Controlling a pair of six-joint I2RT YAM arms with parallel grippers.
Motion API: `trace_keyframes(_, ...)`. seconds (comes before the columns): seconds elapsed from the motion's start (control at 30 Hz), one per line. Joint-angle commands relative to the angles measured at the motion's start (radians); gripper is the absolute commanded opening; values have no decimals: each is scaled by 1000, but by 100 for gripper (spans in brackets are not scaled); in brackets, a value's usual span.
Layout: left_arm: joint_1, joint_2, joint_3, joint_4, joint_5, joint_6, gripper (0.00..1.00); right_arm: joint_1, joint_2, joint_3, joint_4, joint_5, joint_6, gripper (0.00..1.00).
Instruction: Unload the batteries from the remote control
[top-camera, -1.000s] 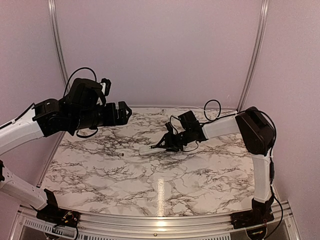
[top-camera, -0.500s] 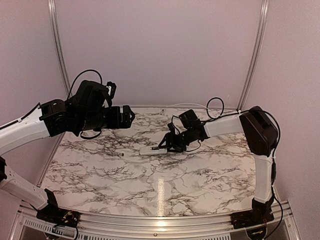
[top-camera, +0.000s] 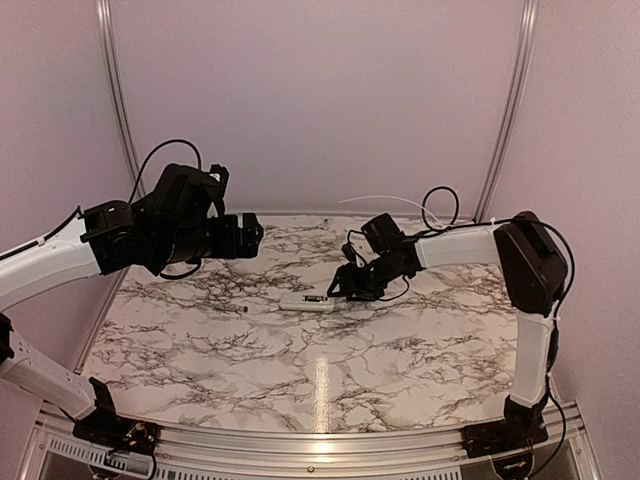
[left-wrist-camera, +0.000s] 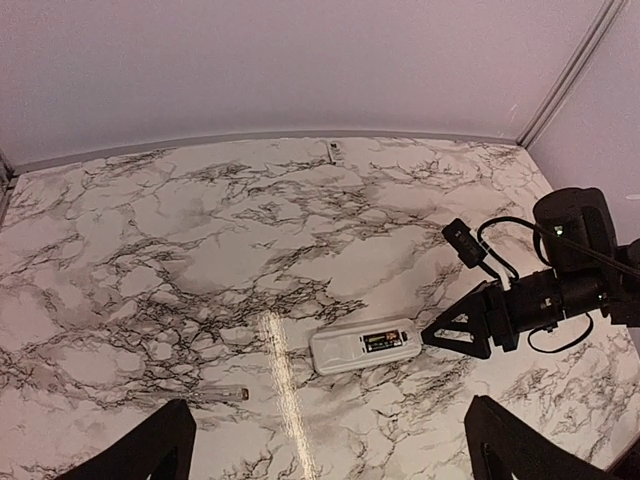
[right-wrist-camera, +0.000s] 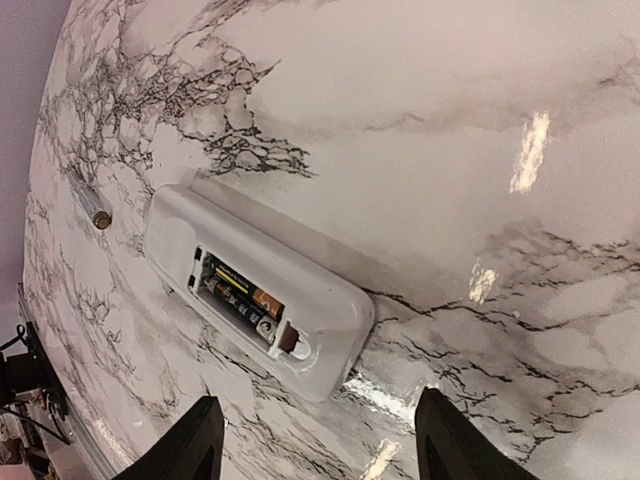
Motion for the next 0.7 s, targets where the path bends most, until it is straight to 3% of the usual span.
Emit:
trace_keyframes(0.0,8,-16,-53,-45,-50,-28,99,-4,-52,69,-92,72,-127,66)
trace_keyframes(0.23,80,15,-92,-123,-2,-217,99,68,-37,206,-180,151,-311,89)
trace_keyframes(0.4,145,41,-113,-177,62,-306,98,140,-10,257,-153,153,-392,91)
trace_keyframes(0.67,204,-3,-154,-238,94,-383,98,220,31,261,90,74,-518,88)
